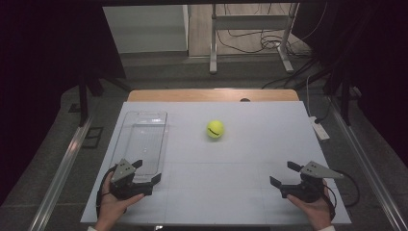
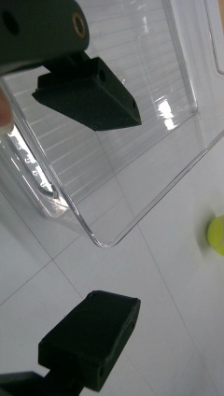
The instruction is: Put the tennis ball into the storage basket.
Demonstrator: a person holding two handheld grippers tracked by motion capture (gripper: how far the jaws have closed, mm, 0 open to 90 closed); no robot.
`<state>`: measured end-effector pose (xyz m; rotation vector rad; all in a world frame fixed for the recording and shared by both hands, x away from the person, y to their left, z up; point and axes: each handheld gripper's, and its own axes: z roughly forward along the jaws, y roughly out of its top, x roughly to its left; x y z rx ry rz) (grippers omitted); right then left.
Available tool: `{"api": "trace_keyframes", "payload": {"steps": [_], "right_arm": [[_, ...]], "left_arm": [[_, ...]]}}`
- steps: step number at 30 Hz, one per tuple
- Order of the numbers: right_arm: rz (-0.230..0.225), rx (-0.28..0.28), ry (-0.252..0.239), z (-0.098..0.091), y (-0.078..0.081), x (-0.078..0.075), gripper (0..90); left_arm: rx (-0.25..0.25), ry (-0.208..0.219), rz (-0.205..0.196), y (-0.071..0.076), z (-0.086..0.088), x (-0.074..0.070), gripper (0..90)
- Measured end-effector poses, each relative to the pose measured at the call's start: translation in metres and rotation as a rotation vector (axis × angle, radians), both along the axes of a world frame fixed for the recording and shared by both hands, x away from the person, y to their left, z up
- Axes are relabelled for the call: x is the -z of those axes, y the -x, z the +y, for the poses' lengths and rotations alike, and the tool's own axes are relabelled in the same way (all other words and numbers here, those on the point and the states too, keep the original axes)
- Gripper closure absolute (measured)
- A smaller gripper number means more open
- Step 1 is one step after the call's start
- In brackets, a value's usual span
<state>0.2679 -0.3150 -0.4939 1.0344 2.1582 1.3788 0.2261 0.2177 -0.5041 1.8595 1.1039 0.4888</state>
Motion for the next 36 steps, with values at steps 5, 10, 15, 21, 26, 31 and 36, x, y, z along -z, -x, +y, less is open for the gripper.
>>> {"api": "trace_keyframes", "payload": {"steps": [5, 10, 15, 21, 26, 31, 36], "right_arm": [[0.000, 0.002, 0.000, -0.0012, -0.0020, 0.0002, 8.8], [-0.001, -0.002, 0.001, -0.0004, -0.0015, 0.0001, 8.9], [0.000, -0.001, 0.004, 0.0001, -0.0013, 0.0003, 8.9], [0.004, 0.000, 0.004, 0.0002, -0.0016, 0.0009, 9.0], [0.002, -0.001, 0.002, 0.0001, -0.0014, 0.0006, 9.1], [0.001, 0.001, -0.002, -0.0008, -0.0019, 0.0003, 9.2], [0.002, 0.000, -0.010, -0.0010, -0.0025, -0.0001, 9.3]], "left_arm": [[0.001, 0.002, 0.004, 0.0010, -0.0005, 0.0004, 13.4], [0.002, 0.000, 0.000, 0.0017, -0.0017, -0.0001, 13.4], [0.003, 0.001, 0.002, 0.0020, -0.0015, -0.0005, 13.3], [0.002, 0.002, 0.004, 0.0020, -0.0021, -0.0008, 13.3], [0.000, 0.002, 0.005, 0.0020, -0.0032, -0.0013, 13.2], [-0.002, 0.004, 0.012, 0.0013, -0.0055, -0.0016, 12.9], [-0.001, 0.002, 0.016, 0.0010, -0.0081, -0.0025, 12.6]]}}
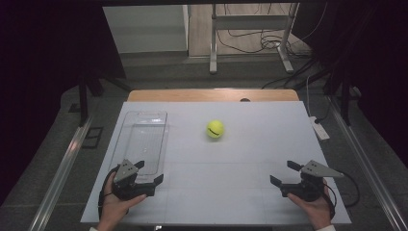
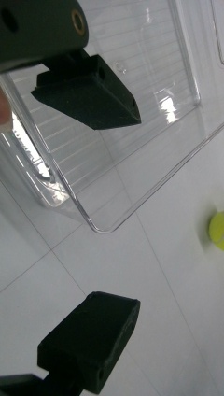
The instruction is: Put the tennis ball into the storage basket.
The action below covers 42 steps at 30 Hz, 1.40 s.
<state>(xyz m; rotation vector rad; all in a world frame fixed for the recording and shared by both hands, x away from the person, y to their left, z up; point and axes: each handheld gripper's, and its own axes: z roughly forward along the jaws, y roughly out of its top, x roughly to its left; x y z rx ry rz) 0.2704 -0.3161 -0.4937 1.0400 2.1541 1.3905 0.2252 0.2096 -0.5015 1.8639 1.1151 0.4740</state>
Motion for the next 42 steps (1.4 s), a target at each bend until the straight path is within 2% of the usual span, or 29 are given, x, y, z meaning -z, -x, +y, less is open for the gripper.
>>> {"api": "trace_keyframes", "payload": {"steps": [11, 26, 35, 42], "right_arm": [[0.002, -0.001, -0.002, -0.001, -0.001, 0.001, 9.7], [0.007, 0.002, 0.005, -0.001, -0.002, 0.002, 9.9], [0.009, 0.000, 0.004, -0.001, -0.002, 0.003, 10.0], [0.010, -0.001, 0.005, -0.001, -0.002, 0.003, 10.0]], "left_arm": [[0.006, -0.005, 0.016, -0.003, -0.005, -0.005, 11.9], [0.026, -0.005, 0.017, -0.006, -0.006, -0.015, 9.9], [0.019, 0.003, 0.022, -0.009, -0.005, -0.020, 9.5], [0.026, -0.003, 0.022, -0.011, -0.010, -0.023, 9.8]]}}
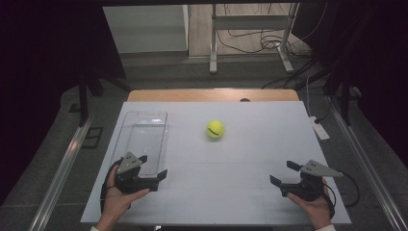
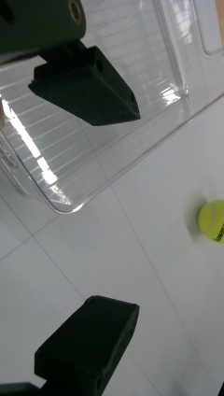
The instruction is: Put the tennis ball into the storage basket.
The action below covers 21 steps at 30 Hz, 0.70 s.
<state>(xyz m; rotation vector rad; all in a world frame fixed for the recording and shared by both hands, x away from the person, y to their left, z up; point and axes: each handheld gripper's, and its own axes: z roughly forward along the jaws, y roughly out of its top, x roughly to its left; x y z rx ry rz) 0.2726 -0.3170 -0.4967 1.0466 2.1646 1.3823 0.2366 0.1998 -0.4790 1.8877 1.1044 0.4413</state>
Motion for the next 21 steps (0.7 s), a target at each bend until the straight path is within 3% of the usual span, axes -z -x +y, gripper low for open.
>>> {"api": "trace_keyframes", "payload": {"steps": [21], "right_arm": [[0.000, 0.001, -0.001, -0.001, -0.001, 0.000, 10.0]], "left_arm": [[0.012, -0.013, -0.026, -0.012, -0.012, -0.014, 10.7]]}}
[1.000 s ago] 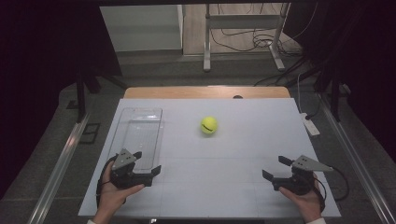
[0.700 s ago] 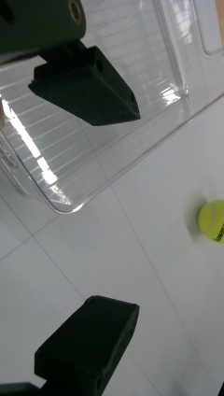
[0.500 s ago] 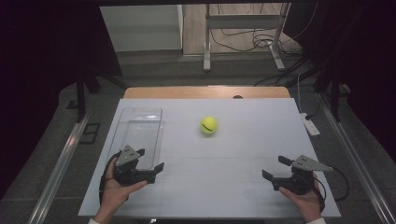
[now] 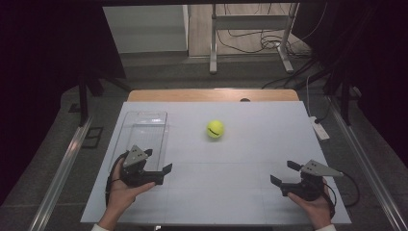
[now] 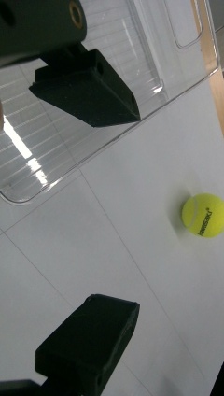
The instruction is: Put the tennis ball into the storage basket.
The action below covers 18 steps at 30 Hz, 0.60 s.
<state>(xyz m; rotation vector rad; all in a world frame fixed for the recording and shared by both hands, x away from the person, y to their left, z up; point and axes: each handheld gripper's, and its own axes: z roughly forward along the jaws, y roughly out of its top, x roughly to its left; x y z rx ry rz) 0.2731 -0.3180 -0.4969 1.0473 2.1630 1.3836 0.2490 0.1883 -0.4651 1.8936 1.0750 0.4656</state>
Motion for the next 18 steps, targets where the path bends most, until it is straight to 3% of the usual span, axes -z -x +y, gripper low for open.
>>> {"api": "trace_keyframes", "payload": {"steps": [18], "right_arm": [[0.001, -0.001, 0.003, 0.0003, -0.0005, 0.0005, 10.1]], "left_arm": [[0.012, 0.000, 0.002, -0.0074, -0.0033, -0.0057, 10.8]]}}
